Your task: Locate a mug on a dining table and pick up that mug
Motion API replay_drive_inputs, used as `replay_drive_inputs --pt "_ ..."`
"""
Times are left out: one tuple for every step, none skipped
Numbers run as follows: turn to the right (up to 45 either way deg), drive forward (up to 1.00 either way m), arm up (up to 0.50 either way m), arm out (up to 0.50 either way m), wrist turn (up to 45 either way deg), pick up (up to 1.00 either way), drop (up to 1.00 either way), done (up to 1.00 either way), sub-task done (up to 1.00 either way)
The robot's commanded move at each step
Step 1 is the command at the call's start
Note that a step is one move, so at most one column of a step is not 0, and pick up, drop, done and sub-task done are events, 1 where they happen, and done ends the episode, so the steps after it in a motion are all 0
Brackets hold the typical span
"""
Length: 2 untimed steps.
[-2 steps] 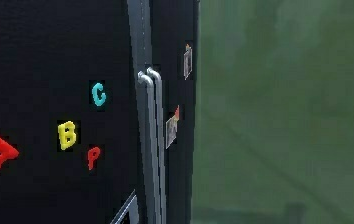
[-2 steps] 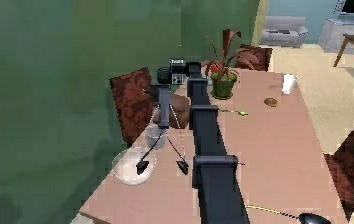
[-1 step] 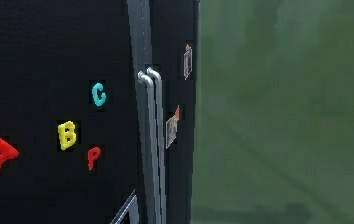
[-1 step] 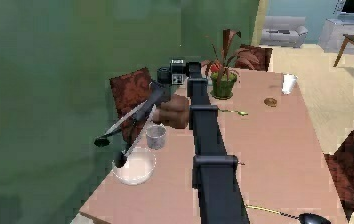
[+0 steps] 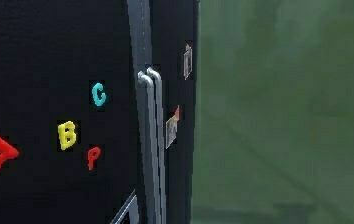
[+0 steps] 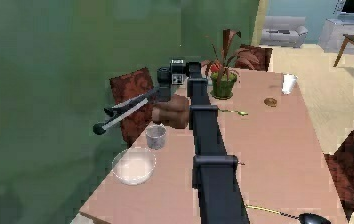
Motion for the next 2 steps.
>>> replay_drive_inputs --pt "0.0 0.0 0.0 0.0 45.0 0.0 0.0 0.0 0.0" --pt "0.0 0.0 0.0 0.0 33.0 0.0 0.0 0.0 0.0"
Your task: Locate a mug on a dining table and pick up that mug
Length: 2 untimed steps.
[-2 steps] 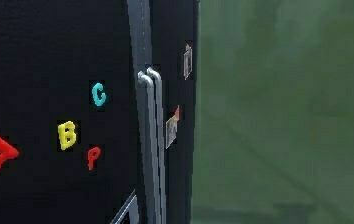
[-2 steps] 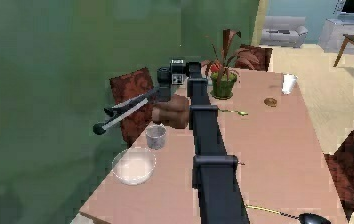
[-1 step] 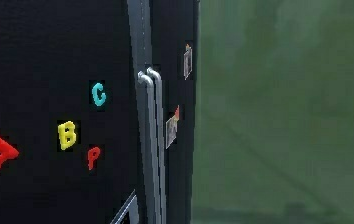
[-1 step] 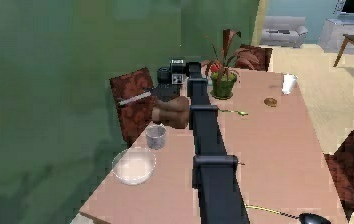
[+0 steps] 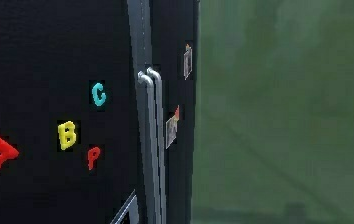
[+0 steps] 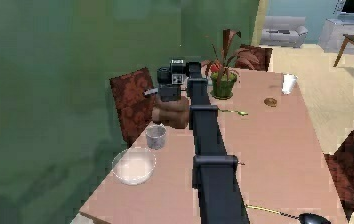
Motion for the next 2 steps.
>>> replay_drive_inputs --pt "0.0 0.0 -0.3 0.0 0.0 0.0 0.0 0.0 0.0" --pt "0.0 0.0 0.0 0.0 0.0 1.0 0.0 0.0 0.0"
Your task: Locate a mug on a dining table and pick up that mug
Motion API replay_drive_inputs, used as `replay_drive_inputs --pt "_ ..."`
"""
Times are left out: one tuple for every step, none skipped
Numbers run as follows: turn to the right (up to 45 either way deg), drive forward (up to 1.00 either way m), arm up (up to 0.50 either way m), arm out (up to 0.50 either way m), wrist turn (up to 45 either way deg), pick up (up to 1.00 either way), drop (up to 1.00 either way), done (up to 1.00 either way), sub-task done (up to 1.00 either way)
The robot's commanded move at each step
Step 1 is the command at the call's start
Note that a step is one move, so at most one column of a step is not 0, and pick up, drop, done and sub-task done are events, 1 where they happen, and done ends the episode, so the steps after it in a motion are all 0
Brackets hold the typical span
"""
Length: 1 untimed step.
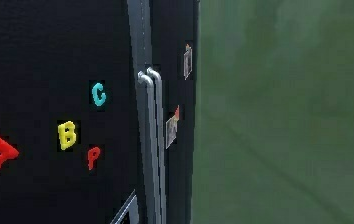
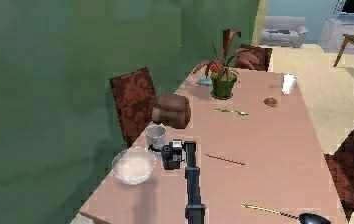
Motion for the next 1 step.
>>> replay_drive_inputs --pt "0.0 0.0 0.1 0.0 0.0 0.0 0.0 0.0 0.0"
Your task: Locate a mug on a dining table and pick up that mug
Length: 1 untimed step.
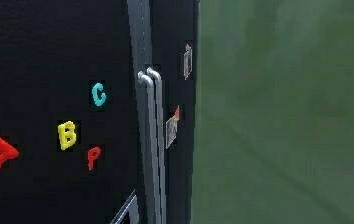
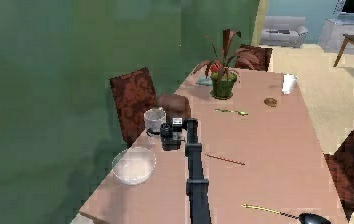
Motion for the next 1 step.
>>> replay_drive_inputs --pt "0.0 0.0 0.0 0.0 0.0 0.0 0.0 1.0 0.0"
